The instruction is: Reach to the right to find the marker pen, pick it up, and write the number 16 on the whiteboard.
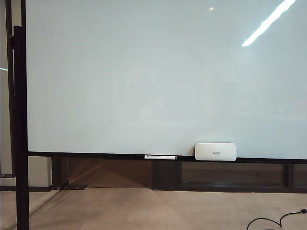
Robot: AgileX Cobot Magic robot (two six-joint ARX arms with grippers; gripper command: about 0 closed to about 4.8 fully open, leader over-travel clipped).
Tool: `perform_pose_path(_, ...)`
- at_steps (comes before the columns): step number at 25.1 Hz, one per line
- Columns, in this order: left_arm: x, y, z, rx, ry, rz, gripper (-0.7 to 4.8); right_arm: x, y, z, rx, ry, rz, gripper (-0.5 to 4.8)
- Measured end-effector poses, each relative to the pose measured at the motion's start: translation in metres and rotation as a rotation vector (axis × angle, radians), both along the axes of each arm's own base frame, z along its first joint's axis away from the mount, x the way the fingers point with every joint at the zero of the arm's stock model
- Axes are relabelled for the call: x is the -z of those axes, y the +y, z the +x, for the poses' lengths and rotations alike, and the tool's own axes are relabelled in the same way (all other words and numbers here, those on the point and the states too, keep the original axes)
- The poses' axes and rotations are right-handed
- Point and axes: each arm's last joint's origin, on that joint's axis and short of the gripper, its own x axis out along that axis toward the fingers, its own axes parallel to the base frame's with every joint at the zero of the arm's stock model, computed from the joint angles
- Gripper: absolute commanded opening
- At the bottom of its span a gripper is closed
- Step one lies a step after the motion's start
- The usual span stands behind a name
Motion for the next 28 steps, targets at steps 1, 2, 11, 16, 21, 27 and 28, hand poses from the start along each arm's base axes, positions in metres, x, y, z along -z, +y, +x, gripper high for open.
perform_pose_path(1, 0.0, 0.0, 0.0, 0.0, 0.0, 0.0, -0.04, 0.0, 0.0, 0.0, -0.001, 0.0, 0.005, 0.03)
perform_pose_path(2, 0.0, 0.0, 0.0, 0.0, 0.0, 0.0, -0.04, 0.0, 0.0, 0.0, -0.003, 0.0, 0.007, 0.03)
perform_pose_path(11, 0.0, 0.0, 0.0, 0.001, 0.0, -0.025, -0.05, 0.004, 0.0, 0.0, -0.011, 0.042, 0.011, -0.01)
perform_pose_path(16, 0.0, -0.001, 0.0, 0.022, 0.0, -0.03, -0.05, 0.004, 0.0, 0.0, -0.011, 0.038, 0.011, -0.01)
perform_pose_path(21, 0.0, -0.002, 0.0, 0.073, 0.004, -0.062, -0.05, 0.003, 0.0, 0.0, -0.011, 0.026, 0.011, -0.01)
perform_pose_path(27, 0.001, -0.003, 0.0, 0.117, 0.008, -0.093, -0.05, -0.018, 0.001, -0.003, -0.013, -0.077, 0.006, -0.01)
perform_pose_path(28, 0.0, -0.004, 0.0, 0.136, 0.008, -0.099, -0.05, -0.021, 0.001, -0.004, -0.013, -0.096, 0.005, -0.02)
